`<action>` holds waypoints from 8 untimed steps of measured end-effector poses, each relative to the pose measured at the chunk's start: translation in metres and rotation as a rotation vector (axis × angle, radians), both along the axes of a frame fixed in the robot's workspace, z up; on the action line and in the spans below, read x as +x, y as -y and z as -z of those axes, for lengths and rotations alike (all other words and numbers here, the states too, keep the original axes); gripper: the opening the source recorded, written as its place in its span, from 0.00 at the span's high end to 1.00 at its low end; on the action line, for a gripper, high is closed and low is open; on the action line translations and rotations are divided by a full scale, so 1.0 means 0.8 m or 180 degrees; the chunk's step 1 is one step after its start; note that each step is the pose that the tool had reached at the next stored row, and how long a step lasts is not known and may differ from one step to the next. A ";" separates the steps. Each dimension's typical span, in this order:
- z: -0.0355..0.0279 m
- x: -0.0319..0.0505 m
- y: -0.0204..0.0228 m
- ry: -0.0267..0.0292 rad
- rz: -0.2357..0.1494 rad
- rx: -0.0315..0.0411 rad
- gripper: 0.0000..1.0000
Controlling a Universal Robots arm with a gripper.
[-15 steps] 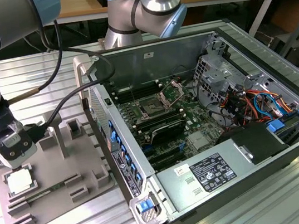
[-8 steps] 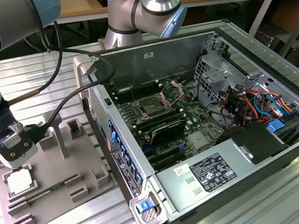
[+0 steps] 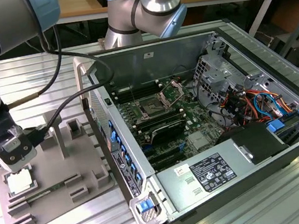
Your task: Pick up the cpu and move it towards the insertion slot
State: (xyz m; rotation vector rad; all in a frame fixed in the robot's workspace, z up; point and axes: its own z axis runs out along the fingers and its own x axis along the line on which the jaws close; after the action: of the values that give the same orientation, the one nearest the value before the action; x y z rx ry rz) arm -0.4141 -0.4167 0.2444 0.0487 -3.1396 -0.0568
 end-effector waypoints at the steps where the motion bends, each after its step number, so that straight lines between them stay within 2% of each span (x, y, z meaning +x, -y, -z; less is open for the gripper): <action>1: 0.0007 -0.001 0.0008 0.0000 -0.0022 0.0000 0.89; 8: 0.0086 -0.002 0.0015 0.0000 -0.0042 0.0000 0.89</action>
State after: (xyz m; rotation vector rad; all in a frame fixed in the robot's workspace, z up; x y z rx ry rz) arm -0.4159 -0.4179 0.2375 0.0693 -3.1390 -0.0569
